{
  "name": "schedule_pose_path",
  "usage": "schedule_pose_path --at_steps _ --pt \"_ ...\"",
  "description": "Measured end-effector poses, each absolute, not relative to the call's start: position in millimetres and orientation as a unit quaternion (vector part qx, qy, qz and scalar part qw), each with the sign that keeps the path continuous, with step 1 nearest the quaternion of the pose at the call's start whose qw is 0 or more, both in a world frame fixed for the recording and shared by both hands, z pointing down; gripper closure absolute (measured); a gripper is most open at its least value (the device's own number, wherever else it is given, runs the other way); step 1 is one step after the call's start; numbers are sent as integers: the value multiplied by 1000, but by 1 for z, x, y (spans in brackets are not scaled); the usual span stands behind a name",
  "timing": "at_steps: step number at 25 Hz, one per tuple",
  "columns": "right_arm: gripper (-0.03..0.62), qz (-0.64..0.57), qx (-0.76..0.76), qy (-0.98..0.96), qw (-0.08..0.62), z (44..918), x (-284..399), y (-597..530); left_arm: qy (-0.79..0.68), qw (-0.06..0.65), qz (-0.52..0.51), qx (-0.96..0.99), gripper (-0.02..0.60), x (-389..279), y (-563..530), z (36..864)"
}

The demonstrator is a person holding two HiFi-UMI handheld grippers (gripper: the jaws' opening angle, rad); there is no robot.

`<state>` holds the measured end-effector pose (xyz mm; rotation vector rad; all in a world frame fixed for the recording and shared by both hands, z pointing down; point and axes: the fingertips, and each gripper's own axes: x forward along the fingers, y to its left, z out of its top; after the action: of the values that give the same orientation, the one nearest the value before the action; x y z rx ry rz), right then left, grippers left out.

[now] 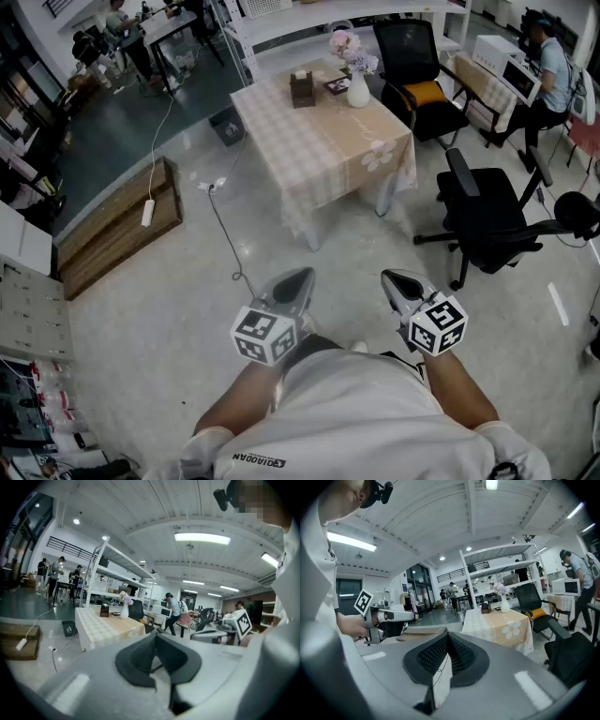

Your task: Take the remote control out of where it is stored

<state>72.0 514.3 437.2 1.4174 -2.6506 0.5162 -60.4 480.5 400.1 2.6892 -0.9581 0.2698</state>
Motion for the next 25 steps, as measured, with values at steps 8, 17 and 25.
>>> schedule_pose_path --at_steps 8,17,25 --pt "589 171 462 -869 44 440 76 512 -332 132 94 929 578 -55 479 402" --pt "589 144 446 -882 45 434 75 513 -323 194 92 922 578 -46 476 419" --pt "589 157 453 -876 47 443 92 506 -329 181 101 921 578 -36 469 421"
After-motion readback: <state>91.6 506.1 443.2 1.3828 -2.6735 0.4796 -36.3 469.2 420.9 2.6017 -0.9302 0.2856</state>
